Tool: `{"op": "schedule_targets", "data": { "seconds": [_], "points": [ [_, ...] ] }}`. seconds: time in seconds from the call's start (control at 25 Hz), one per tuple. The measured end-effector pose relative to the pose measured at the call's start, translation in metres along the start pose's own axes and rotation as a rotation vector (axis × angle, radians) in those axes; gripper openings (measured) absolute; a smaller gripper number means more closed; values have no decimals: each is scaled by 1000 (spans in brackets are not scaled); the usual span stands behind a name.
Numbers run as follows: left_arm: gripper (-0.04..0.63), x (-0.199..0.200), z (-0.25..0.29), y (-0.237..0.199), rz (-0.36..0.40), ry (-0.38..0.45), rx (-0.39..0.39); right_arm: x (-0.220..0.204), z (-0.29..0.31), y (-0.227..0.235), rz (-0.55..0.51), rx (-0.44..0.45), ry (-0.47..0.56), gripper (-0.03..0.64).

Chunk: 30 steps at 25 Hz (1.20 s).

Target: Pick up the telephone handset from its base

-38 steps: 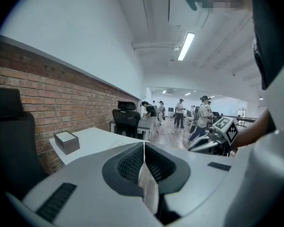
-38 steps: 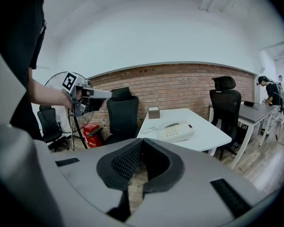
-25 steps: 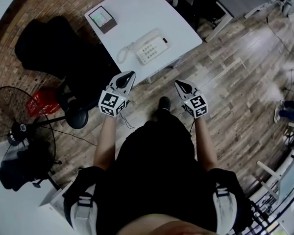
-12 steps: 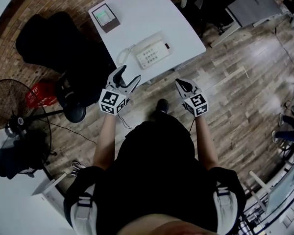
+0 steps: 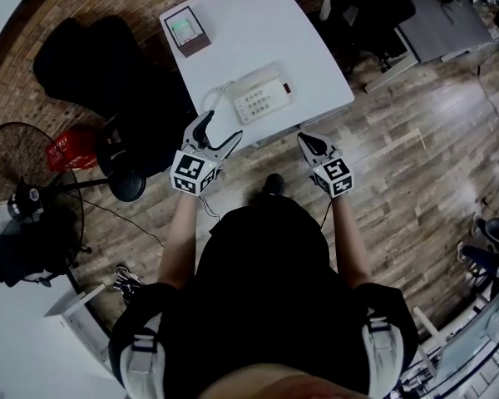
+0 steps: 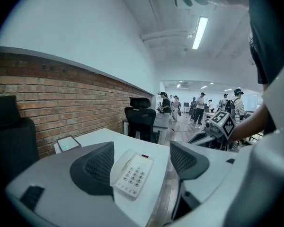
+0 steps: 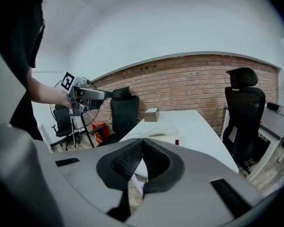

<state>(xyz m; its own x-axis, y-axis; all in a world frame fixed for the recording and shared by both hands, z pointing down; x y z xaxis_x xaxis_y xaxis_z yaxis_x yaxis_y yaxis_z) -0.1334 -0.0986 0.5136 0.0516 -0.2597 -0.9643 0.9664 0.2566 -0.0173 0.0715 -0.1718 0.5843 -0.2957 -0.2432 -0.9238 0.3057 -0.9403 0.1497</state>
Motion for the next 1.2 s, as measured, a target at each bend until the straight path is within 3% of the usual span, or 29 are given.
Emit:
{"op": "schedule_targets", "data": {
  "seconds": [0.6, 0.92, 1.2],
  "points": [
    [365, -10, 15, 6, -5, -36, 23, -7, 2, 21, -1, 25, -29, -2],
    [365, -12, 30, -9, -3, -39, 4, -1, 0, 28, -13, -19, -31, -2],
    [365, -10, 52, -22, 0, -38, -56, 7, 1, 36, -19, -68, -45, -2]
  ]
}}
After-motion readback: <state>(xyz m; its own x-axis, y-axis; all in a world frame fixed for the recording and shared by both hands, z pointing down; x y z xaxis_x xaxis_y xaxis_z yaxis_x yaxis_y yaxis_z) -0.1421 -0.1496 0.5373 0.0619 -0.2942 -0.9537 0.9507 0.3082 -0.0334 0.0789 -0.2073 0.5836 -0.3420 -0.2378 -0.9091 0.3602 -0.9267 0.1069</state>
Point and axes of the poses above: the fingertips, and each gripper's own axes: z forward along the fingers, y to its right, x out of its top, the point moved 3 cm from there along -z, backward along the fingers, and after that the axes turned 5 degrees about y, right-handed, at the moved point
